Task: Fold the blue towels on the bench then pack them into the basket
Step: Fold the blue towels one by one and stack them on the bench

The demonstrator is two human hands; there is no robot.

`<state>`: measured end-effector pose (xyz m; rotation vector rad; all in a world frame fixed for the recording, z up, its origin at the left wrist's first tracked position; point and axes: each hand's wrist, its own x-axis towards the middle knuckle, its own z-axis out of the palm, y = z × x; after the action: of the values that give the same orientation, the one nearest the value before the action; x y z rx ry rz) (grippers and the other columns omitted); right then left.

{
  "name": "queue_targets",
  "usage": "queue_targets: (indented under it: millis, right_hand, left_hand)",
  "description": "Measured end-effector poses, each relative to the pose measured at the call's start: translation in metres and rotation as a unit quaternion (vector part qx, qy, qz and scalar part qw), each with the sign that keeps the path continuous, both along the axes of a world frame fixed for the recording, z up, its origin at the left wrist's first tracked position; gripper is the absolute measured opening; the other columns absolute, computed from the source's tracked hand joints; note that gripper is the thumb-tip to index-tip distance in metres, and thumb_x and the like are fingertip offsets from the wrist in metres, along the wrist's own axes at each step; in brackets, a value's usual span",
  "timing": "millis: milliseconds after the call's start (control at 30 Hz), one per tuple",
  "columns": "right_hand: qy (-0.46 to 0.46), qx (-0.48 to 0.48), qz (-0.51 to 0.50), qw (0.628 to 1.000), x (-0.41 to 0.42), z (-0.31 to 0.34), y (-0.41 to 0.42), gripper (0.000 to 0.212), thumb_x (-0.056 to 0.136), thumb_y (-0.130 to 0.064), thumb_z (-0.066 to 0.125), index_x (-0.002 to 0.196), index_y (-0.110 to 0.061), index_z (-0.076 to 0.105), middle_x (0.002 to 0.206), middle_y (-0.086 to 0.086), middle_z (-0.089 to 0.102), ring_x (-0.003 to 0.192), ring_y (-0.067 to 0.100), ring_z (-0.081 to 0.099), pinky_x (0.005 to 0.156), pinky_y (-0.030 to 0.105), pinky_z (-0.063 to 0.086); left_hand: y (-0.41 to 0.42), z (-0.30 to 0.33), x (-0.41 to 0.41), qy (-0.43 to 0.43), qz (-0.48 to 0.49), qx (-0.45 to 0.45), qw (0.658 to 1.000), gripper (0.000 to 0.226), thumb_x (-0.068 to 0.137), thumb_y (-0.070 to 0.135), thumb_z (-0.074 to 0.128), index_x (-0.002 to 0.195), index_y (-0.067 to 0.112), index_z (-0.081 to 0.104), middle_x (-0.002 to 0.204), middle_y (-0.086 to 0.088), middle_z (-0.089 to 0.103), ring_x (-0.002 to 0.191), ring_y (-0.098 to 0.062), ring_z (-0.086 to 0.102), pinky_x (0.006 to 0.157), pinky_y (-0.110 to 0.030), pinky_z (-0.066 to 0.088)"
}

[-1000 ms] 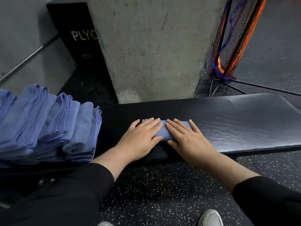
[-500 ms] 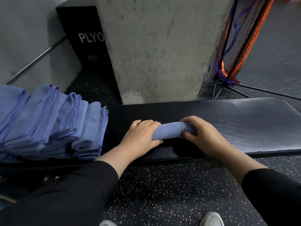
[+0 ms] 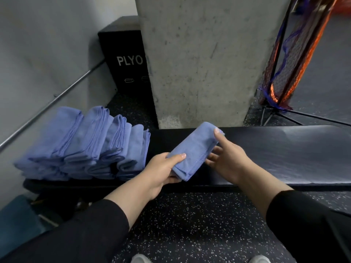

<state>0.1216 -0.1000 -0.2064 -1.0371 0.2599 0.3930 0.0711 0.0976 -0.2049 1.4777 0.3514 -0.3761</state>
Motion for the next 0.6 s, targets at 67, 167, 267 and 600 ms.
queue_targets:
  millis: [67, 167, 267, 600]
  right_hand:
    - [0.005, -0.03, 0.007, 1.0, -0.005, -0.003, 0.015, 0.038, 0.093, -0.023, 0.071, 0.125, -0.006, 0.061, 0.111, 0.013, 0.073, 0.09, 0.025, 0.075, 0.069, 0.037, 0.058]
    - [-0.016, -0.117, 0.012, 0.993, -0.003, -0.006, 0.032, 0.017, 0.096, -0.013, 0.066, 0.11, -0.005, 0.066, 0.087, 0.008, 0.071, 0.067, 0.016, 0.069, 0.058, 0.03, 0.052]
    - [-0.037, -0.201, 0.028, 0.978, 0.008, -0.011, 0.046, 0.014, 0.092, -0.017, 0.07, 0.102, -0.007, 0.07, 0.071, 0.006, 0.068, 0.06, 0.015, 0.061, 0.058, 0.031, 0.049]
    - [-0.127, -0.328, 0.1, 0.931, 0.053, -0.028, 0.113, 0.012, 0.093, -0.018, 0.069, 0.097, -0.007, 0.071, 0.083, 0.004, 0.069, 0.065, 0.014, 0.059, 0.052, 0.023, 0.045]
  left_hand:
    - [0.003, -0.002, -0.011, 0.012, 0.021, 0.003, 1.0, 0.026, 0.096, 0.031, 0.067, 0.112, 0.011, 0.068, 0.102, -0.011, 0.077, 0.089, -0.026, 0.073, 0.074, -0.035, 0.058]
    - [0.008, -0.009, -0.023, 0.022, 0.049, -0.011, 0.999, 0.024, 0.096, 0.029, 0.068, 0.112, 0.01, 0.069, 0.105, -0.013, 0.076, 0.093, -0.026, 0.072, 0.075, -0.036, 0.058]
    - [0.015, -0.015, -0.034, 0.024, 0.06, -0.007, 0.998, 0.021, 0.095, 0.021, 0.068, 0.114, 0.011, 0.067, 0.108, -0.01, 0.075, 0.097, -0.025, 0.072, 0.085, -0.038, 0.059]
    - [0.048, 0.004, -0.073, -0.223, -0.048, 0.516, 0.826, 0.017, 0.102, 0.031, 0.049, 0.108, 0.024, 0.063, 0.111, 0.008, 0.063, 0.101, -0.019, 0.061, 0.088, -0.034, 0.044]
